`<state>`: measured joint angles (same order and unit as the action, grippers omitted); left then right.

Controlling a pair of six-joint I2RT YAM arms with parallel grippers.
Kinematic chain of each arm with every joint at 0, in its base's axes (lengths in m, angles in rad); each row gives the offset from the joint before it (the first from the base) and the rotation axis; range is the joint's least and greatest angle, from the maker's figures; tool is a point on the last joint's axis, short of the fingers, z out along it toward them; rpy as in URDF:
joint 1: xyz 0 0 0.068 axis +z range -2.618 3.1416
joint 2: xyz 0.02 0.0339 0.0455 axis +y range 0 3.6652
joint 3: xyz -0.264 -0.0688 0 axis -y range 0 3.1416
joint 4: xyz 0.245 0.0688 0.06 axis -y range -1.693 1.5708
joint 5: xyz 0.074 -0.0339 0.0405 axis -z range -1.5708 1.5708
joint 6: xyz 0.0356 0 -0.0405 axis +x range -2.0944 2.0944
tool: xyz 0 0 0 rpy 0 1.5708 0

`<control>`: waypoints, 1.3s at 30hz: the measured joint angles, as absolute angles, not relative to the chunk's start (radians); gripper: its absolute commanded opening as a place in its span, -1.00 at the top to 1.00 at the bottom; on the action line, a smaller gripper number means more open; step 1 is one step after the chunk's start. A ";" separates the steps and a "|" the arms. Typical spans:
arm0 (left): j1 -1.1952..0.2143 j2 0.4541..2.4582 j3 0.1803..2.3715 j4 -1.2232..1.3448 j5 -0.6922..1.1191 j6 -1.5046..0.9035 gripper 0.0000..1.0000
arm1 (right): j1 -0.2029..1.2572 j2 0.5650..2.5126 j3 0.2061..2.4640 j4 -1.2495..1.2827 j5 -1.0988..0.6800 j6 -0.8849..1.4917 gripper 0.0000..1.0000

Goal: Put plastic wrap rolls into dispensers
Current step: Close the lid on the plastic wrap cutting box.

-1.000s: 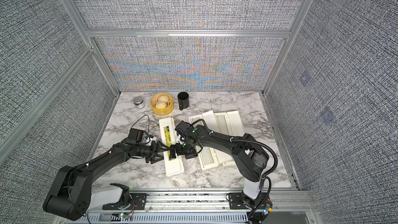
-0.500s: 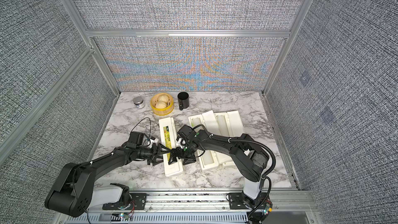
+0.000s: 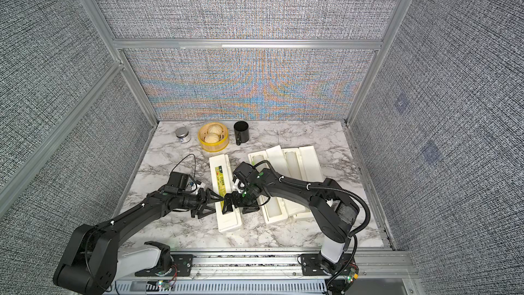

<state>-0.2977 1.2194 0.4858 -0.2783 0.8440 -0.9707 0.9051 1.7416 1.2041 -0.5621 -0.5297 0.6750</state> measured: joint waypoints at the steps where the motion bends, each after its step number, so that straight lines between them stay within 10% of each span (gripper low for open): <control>1: -0.299 1.219 0.486 -0.286 0.845 -0.967 -0.38 | 0.905 1.738 1.204 -0.572 -0.524 0.672 -0.90; 39: -0.371 1.245 0.480 -0.267 0.873 -1.008 -0.13 | 0.938 1.749 1.110 -0.477 -0.604 0.731 -0.58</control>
